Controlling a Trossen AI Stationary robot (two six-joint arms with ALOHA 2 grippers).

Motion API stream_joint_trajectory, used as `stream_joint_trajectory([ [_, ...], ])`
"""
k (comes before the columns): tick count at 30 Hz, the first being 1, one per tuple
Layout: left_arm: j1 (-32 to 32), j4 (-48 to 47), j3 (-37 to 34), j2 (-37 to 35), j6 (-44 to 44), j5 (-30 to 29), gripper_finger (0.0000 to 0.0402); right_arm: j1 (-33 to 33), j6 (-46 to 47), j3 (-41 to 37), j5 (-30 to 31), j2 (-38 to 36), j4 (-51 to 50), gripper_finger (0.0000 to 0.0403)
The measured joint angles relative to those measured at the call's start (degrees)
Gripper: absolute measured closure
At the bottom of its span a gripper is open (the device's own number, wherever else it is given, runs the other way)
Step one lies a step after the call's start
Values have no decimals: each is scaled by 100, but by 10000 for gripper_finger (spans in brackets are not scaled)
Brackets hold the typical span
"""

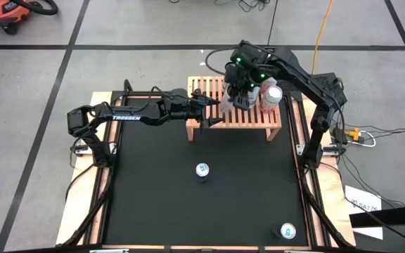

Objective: Place canned beverage on shelf
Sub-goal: Put the white soda can on the shelf

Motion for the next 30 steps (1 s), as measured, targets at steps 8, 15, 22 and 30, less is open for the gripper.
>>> stream_joint_trajectory([
  [8, 27, -211, 0, 4, 7, -69, 31, -206, -149, 4, 556, -10, 23, 166],
  [15, 23, -273, 0, 4, 26, -72, 31, -306, -127, 4, 387, -10, 2, 165],
  [22, 23, -272, 0, 4, 34, -72, 31, -420, -112, -168, 44, -10, 14, 164],
  [30, 23, -272, 0, 4, 28, -72, 31, -428, -108, -267, 16, -10, 67, 154],
])
